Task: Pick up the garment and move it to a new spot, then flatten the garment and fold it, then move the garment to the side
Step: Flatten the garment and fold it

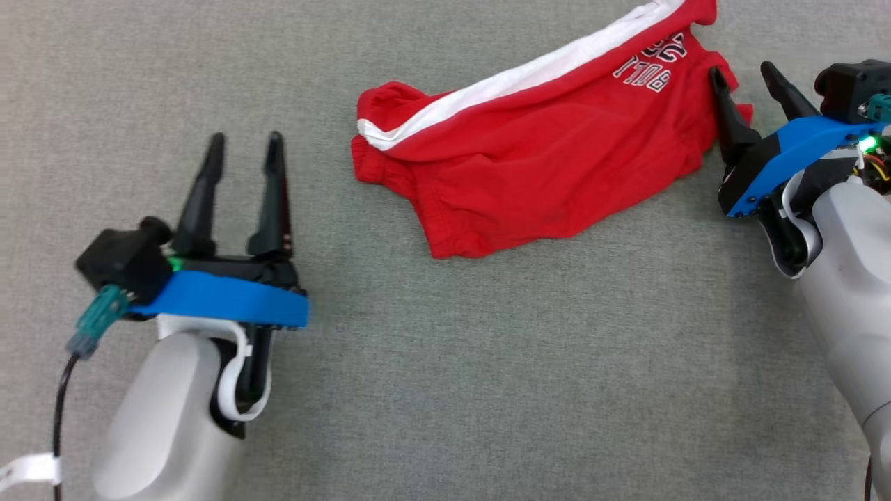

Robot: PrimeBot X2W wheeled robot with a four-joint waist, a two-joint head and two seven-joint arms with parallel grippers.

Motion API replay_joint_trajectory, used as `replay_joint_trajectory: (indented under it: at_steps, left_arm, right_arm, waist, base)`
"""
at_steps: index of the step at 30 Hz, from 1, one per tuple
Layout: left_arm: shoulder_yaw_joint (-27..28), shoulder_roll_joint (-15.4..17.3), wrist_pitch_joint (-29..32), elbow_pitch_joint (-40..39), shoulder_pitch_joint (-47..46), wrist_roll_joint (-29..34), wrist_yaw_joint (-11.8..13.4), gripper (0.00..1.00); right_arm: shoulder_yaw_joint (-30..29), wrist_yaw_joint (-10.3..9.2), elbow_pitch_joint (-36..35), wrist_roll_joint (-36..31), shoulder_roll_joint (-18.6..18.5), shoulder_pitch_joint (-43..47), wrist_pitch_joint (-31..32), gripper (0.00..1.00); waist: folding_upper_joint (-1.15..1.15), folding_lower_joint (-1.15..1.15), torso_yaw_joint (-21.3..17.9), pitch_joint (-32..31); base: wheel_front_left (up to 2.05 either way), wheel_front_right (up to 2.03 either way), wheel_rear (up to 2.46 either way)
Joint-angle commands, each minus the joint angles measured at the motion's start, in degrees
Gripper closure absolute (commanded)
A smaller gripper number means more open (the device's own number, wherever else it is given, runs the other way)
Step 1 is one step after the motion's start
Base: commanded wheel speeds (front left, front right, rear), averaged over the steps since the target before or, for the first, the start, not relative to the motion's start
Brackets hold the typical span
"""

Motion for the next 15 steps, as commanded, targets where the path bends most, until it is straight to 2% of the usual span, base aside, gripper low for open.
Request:
replay_joint_trajectory:
  at_steps: [1,6,12,14,15]
  left_arm:
    - [1.4,0.09,-0.23,-1.25,0.94,1.14,0.44,0.0]
    - [7.42,-0.9,-0.23,-5.48,5.07,7.02,2.01,0.0]
    - [13.35,-3.57,-0.23,-7.26,8.96,12.05,1.22,0.0]
    - [14.81,-4.42,-0.24,-7.07,9.83,13.29,0.73,0.0]
    - [15.34,-4.77,-0.24,-6.83,10.14,13.93,0.21,0.0]
  right_arm:
    - [0.25,0.04,0.27,0.64,-0.49,0.1,0.21,0.0]
    - [1.49,0.04,2.68,1.33,-0.76,-0.61,3.02,0.0]
    - [2.59,0.04,5.19,2.76,-0.22,-0.45,6.53,0.01]
    - [2.98,0.05,4.92,3.81,0.28,-0.02,7.14,0.98]
    - [3.03,0.05,4.59,4.31,0.3,0.05,6.9,1.0]
  waist:
    - [0.0,0.0,0.37,-0.01]
    - [0.0,0.0,1.78,-0.4]
    - [0.0,0.0,2.94,-1.0]
    - [0.0,0.0,3.12,-1.21]
    - [0.0,0.0,3.16,-1.31]
  base:
    - [0.0,0.0,0.0]
    - [0.0,0.0,0.0]
    - [0.0,0.0,0.0]
    - [0.0,0.0,0.0]
    - [0.0,0.0,0.0]
